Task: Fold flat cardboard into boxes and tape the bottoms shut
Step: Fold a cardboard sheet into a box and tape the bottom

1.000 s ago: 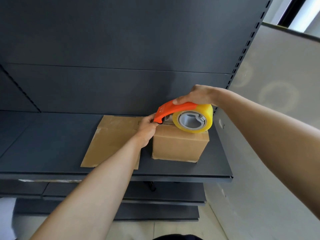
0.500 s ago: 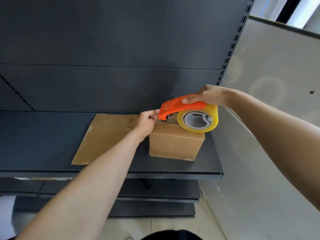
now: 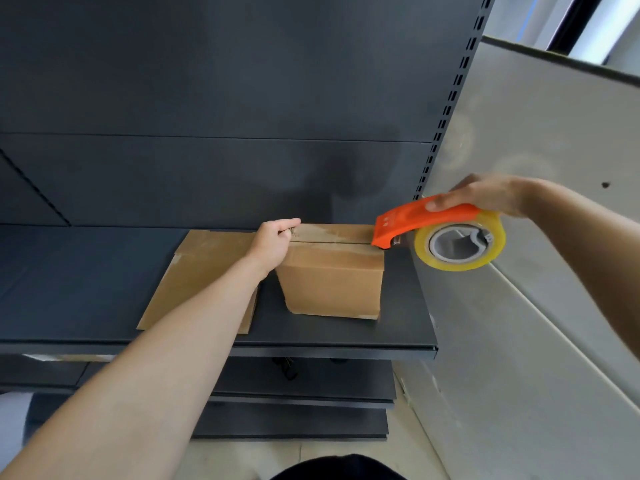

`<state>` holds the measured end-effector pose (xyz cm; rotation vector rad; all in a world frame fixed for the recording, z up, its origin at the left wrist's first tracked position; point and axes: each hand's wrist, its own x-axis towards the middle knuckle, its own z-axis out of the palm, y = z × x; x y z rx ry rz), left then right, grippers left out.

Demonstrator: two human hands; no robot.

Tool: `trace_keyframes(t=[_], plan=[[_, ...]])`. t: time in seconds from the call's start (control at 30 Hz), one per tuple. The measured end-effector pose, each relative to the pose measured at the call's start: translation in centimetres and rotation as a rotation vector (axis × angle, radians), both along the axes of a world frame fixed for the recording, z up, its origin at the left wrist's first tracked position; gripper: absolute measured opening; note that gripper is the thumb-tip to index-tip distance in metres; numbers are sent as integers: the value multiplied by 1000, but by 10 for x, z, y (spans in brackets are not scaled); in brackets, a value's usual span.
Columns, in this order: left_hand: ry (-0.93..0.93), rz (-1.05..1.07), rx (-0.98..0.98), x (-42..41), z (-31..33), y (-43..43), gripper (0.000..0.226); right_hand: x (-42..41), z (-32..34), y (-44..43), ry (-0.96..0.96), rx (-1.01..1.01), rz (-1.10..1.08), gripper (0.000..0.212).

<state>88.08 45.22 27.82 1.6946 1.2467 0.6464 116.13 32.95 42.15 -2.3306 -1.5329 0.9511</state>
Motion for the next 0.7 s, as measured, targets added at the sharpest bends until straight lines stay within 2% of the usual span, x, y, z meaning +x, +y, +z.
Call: trace_keyframes(t=[0.13,0.23,0.4,0.5,0.53,0.67,0.7], plan=[[26,-25,-1,17,2,-6,41,21,-1,-21,32,22,-35,106],[43,-25,15,29,4,-10,42,38,-5,-33,74,44,-61,111],[82,-13,45,34,2,-10,43,57,-5,-61,39,38,-92,78],[88,-12,38,37,2,-10,43,70,-4,-72,24,24,-104,96],[90,-12,35,38,2,-11,42,72,-6,-74,31,26,-114,95],[100,-12,40,40,2,-12,42,72,-15,-77,14,46,-140,41],[100,-11,40,40,2,-12,42,73,-17,-77,4,55,-141,34]])
